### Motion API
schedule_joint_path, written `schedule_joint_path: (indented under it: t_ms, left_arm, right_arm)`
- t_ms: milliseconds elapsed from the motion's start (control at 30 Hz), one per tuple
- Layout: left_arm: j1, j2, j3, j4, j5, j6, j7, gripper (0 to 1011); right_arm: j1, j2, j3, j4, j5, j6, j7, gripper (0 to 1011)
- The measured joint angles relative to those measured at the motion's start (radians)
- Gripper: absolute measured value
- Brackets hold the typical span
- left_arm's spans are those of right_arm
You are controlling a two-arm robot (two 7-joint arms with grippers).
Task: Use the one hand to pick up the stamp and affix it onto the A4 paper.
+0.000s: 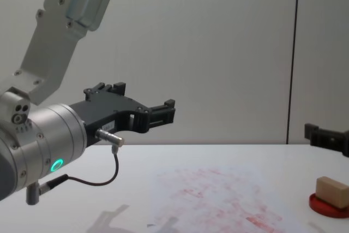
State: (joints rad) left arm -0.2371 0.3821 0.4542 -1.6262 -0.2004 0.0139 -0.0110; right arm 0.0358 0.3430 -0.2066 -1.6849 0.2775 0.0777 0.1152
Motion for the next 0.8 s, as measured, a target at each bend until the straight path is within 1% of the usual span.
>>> schedule_joint_path:
  t_ms: [233,433,800]
  left_arm:
    - [0.0,0.0,0.0,0.0,0.0,0.0,0.0,993]
    - [0.0,0.0,0.0,0.0,0.0,0.0,0.0,993]
    - [0.0,0.0,0.0,0.0,0.0,0.0,0.0,993]
  right_arm:
    - [0.032,0.004,0.01,0.053,-0.008,0.025,0.041,1001]
    - [0.052,0.006,0.015,0.09,-0.011,0.045,0.064,1001]
    - [0.074,0.007,0.02,0.147,-0.014,0.075,0.09,1001]
